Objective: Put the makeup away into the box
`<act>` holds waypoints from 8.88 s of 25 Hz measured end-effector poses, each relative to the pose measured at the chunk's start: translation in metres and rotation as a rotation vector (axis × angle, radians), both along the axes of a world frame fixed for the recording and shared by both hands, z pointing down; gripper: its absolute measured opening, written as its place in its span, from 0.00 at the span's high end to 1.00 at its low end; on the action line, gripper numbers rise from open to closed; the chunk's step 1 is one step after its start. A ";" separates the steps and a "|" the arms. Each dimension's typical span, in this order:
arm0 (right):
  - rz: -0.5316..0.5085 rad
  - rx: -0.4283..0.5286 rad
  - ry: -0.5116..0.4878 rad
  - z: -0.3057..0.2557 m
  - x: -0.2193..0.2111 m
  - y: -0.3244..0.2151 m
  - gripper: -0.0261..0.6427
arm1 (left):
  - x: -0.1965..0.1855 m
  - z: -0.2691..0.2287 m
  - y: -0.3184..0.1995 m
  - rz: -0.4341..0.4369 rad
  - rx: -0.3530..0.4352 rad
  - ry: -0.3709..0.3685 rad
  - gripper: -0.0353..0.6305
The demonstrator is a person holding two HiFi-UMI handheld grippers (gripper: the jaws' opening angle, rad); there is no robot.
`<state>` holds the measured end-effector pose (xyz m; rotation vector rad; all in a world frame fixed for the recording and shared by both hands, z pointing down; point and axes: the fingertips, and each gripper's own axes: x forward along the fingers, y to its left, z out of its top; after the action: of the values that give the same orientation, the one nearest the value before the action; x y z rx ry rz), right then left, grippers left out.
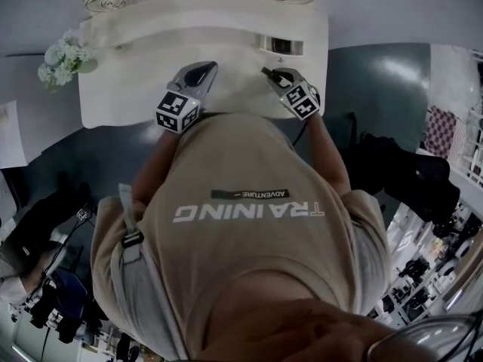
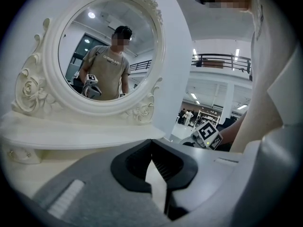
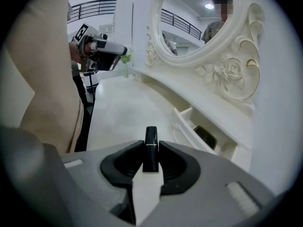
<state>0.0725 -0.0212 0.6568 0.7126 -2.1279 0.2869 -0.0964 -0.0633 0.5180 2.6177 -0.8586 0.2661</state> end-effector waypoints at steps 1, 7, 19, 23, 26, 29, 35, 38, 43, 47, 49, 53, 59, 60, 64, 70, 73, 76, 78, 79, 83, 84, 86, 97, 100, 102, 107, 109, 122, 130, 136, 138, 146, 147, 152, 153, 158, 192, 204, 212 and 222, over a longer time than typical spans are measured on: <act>0.006 0.015 0.000 -0.008 0.003 -0.004 0.81 | 0.002 0.000 0.000 0.004 0.001 0.003 0.94; 0.023 0.081 0.029 -0.039 0.024 -0.028 0.81 | 0.010 -0.003 -0.001 0.018 0.013 0.014 0.94; -0.032 0.080 0.147 -0.036 0.053 -0.078 0.81 | 0.000 -0.007 0.001 -0.021 0.021 -0.001 0.94; -0.039 0.039 0.182 -0.027 0.056 -0.085 0.81 | -0.005 -0.004 0.003 -0.043 0.010 -0.004 0.94; -0.025 0.005 0.180 -0.022 0.055 -0.089 0.81 | -0.008 -0.002 0.002 -0.059 0.001 -0.006 0.94; 0.032 -0.044 0.173 -0.020 0.054 -0.094 0.81 | -0.009 -0.001 -0.001 -0.073 -0.002 -0.003 0.94; 0.269 -0.193 0.090 -0.011 0.059 -0.104 0.81 | -0.008 0.001 -0.003 -0.076 -0.008 0.001 0.94; 0.361 -0.255 0.040 -0.008 0.059 -0.106 0.81 | -0.008 0.001 -0.006 -0.072 -0.007 -0.001 0.94; 0.449 -0.290 -0.023 -0.007 0.059 -0.109 0.81 | -0.007 0.005 -0.011 -0.065 -0.013 -0.001 0.94; 0.453 -0.280 -0.023 -0.005 0.061 -0.107 0.79 | -0.001 0.004 -0.014 -0.055 -0.012 0.006 0.94; 0.461 -0.270 -0.048 -0.004 0.061 -0.107 0.75 | 0.002 0.003 -0.015 -0.049 -0.011 0.008 0.94; 0.473 -0.229 -0.070 -0.008 0.065 -0.106 0.71 | 0.003 0.003 -0.017 -0.045 -0.012 0.008 0.94; 0.476 -0.181 -0.089 -0.020 0.074 -0.103 0.71 | 0.000 0.006 -0.013 -0.045 -0.021 0.006 0.94; 0.478 -0.172 -0.096 -0.022 0.074 -0.102 0.71 | 0.000 0.006 -0.012 -0.042 -0.021 0.006 0.94; 0.467 -0.147 -0.101 -0.026 0.076 -0.097 0.71 | 0.003 0.006 -0.012 -0.029 -0.017 0.007 0.94; 0.490 -0.120 -0.108 -0.034 0.087 -0.085 0.71 | 0.014 0.001 -0.013 0.006 -0.003 0.009 0.94; 0.520 -0.118 -0.123 -0.034 0.097 -0.075 0.71 | 0.023 0.001 -0.009 0.035 -0.008 0.003 0.94; 0.545 -0.125 -0.132 -0.032 0.105 -0.065 0.71 | 0.034 0.002 -0.008 0.070 -0.015 -0.010 0.94; 0.555 -0.133 -0.138 -0.028 0.111 -0.060 0.71 | 0.042 0.005 -0.011 0.088 -0.022 -0.022 0.94; 0.558 -0.140 -0.142 -0.025 0.113 -0.057 0.71 | 0.047 0.007 -0.012 0.094 -0.025 -0.027 0.94; 0.551 -0.163 -0.167 -0.016 0.123 -0.047 0.71 | 0.070 0.019 -0.015 0.125 -0.045 -0.058 0.94; 0.546 -0.165 -0.177 -0.013 0.125 -0.045 0.72 | 0.078 0.025 -0.017 0.135 -0.053 -0.072 0.94; 0.543 -0.163 -0.191 -0.006 0.131 -0.043 0.79 | 0.096 0.038 -0.019 0.158 -0.068 -0.101 0.94; 0.519 -0.052 -0.262 0.028 0.152 -0.061 0.95 | 0.177 0.111 -0.039 0.205 -0.127 -0.213 0.94; 0.517 -0.052 -0.278 0.028 0.149 -0.063 0.95 | 0.186 0.123 -0.040 0.219 -0.146 -0.238 0.94; 0.504 -0.057 -0.285 0.029 0.148 -0.065 0.95 | 0.190 0.130 -0.040 0.224 -0.155 -0.251 0.94; 0.469 -0.062 -0.322 0.030 0.143 -0.071 0.95 | 0.193 0.142 -0.038 0.220 -0.185 -0.288 0.94; 0.454 -0.069 -0.324 0.031 0.146 -0.074 0.95 | 0.196 0.143 -0.038 0.215 -0.192 -0.294 0.94; 0.459 -0.066 -0.348 0.031 0.156 -0.099 0.96 | 0.207 0.143 -0.057 0.187 -0.192 -0.278 0.94; 0.483 -0.070 -0.381 0.036 0.163 -0.109 0.96 | 0.215 0.149 -0.067 0.179 -0.195 -0.281 0.94; 0.478 -0.063 -0.381 0.033 0.161 -0.116 0.96 | 0.214 0.146 -0.074 0.166 -0.189 -0.273 0.94; 0.491 -0.063 -0.396 0.034 0.161 -0.120 0.96 | 0.214 0.147 -0.079 0.162 -0.183 -0.276 0.94; 0.526 -0.029 -0.430 0.033 0.162 -0.128 0.96 | 0.215 0.145 -0.091 0.114 -0.167 -0.262 0.94; 0.527 -0.024 -0.435 0.033 0.163 -0.131 0.95 | 0.215 0.144 -0.094 0.105 -0.159 -0.261 0.94; 0.542 -0.013 -0.463 0.036 0.163 -0.137 0.96 | 0.215 0.148 -0.099 0.083 -0.154 -0.263 0.94; 0.544 -0.014 -0.465 0.036 0.163 -0.137 0.96 | 0.216 0.148 -0.099 0.081 -0.157 -0.260 0.94; 0.506 -0.002 -0.407 0.037 0.161 -0.138 0.96 | 0.227 0.148 -0.098 0.077 -0.158 -0.254 0.94; 0.491 0.216 -0.406 -0.089 0.031 -0.065 0.96 | 0.073 0.004 -0.043 0.077 0.061 -0.074 0.94; 0.401 0.379 -0.426 -0.173 -0.073 -0.060 0.96 | -0.001 -0.075 -0.041 0.102 0.332 -0.014 0.94; 0.441 0.411 -0.486 -0.193 -0.119 -0.053 0.96 | -0.065 -0.082 -0.043 0.057 0.313 0.016 0.94; 0.425 0.422 -0.431 -0.202 -0.117 -0.047 0.96 | -0.069 -0.072 -0.052 0.052 0.295 0.037 0.94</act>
<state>-0.0449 -0.0681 0.4547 1.4659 -2.4567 0.2318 -0.1652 -0.1152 0.4463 2.9095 -0.8762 0.1105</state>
